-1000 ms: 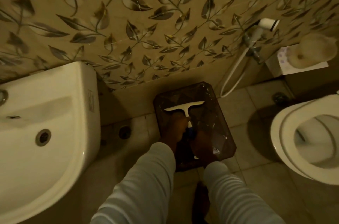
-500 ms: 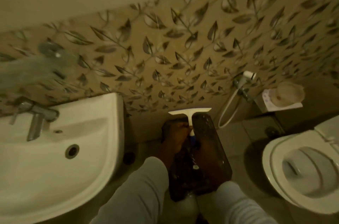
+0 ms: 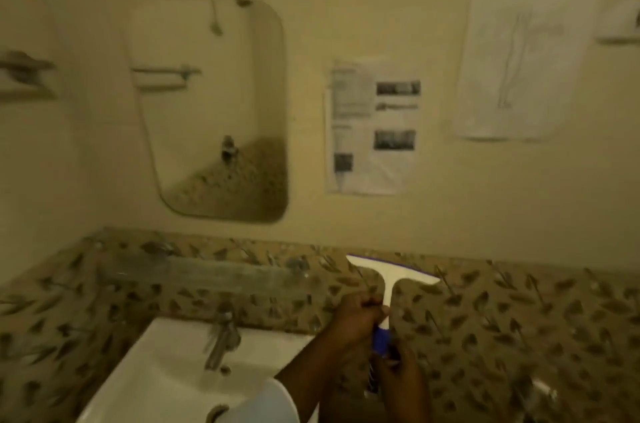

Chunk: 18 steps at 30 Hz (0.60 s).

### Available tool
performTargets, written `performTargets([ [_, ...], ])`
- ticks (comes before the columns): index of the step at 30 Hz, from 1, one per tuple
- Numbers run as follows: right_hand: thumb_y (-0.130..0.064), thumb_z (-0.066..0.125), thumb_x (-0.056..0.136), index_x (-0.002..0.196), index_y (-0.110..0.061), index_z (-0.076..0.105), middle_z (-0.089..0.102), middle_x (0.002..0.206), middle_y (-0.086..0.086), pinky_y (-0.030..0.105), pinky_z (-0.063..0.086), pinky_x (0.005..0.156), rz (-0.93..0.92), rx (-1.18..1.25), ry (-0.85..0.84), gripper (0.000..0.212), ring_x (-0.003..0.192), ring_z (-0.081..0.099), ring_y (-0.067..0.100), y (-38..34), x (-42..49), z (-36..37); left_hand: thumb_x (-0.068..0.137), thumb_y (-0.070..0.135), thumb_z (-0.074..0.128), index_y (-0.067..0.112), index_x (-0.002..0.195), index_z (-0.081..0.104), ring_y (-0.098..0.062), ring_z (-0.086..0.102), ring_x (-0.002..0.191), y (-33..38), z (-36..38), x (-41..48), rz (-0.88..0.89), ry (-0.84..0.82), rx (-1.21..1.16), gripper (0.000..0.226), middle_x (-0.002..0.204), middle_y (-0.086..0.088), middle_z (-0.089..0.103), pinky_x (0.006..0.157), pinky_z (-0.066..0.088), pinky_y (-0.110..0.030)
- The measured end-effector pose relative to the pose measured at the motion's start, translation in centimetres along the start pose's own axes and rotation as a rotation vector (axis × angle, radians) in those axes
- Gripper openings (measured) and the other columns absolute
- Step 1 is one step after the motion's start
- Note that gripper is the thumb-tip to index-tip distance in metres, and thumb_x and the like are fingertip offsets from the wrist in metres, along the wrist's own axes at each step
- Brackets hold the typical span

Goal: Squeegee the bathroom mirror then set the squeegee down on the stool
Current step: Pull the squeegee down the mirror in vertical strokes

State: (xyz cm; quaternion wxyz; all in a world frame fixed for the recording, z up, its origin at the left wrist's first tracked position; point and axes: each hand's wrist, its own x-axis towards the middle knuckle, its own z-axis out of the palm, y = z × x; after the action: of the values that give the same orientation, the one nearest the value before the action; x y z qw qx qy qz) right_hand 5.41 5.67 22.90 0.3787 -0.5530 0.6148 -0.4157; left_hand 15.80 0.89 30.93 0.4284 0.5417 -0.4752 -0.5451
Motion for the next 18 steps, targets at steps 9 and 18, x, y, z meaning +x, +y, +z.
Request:
performTargets([
  [9, -0.022, 0.078, 0.096, 0.099, -0.032, 0.066, 0.071, 0.085, -0.011, 0.010, 0.048, 0.058, -0.466, 0.038, 0.110, 0.016, 0.079, 0.066, -0.004, -16.8, 0.7, 6.0, 0.094, 0.008, 0.070, 0.006, 0.115, 0.071, -0.020, 0.070, 0.093, 13.3, -13.7, -6.1, 0.410, 0.123, -0.008, 0.021, 0.108, -0.014, 0.075, 0.089, 0.059, -0.036],
  [18, -0.022, 0.079, 0.096, 0.108, -0.023, 0.067, 0.071, 0.090, -0.010, 0.011, 0.049, 0.065, -0.621, 0.087, 0.039, 0.017, 0.078, 0.066, -0.002, -25.3, -0.2, 14.0, 0.096, 0.016, 0.069, 0.016, 0.117, 0.071, -0.020, 0.073, 0.102, 16.6, -24.5, -9.4, 0.497, 0.174, -0.044, 0.021, 0.110, -0.005, 0.075, 0.088, 0.061, -0.035],
])
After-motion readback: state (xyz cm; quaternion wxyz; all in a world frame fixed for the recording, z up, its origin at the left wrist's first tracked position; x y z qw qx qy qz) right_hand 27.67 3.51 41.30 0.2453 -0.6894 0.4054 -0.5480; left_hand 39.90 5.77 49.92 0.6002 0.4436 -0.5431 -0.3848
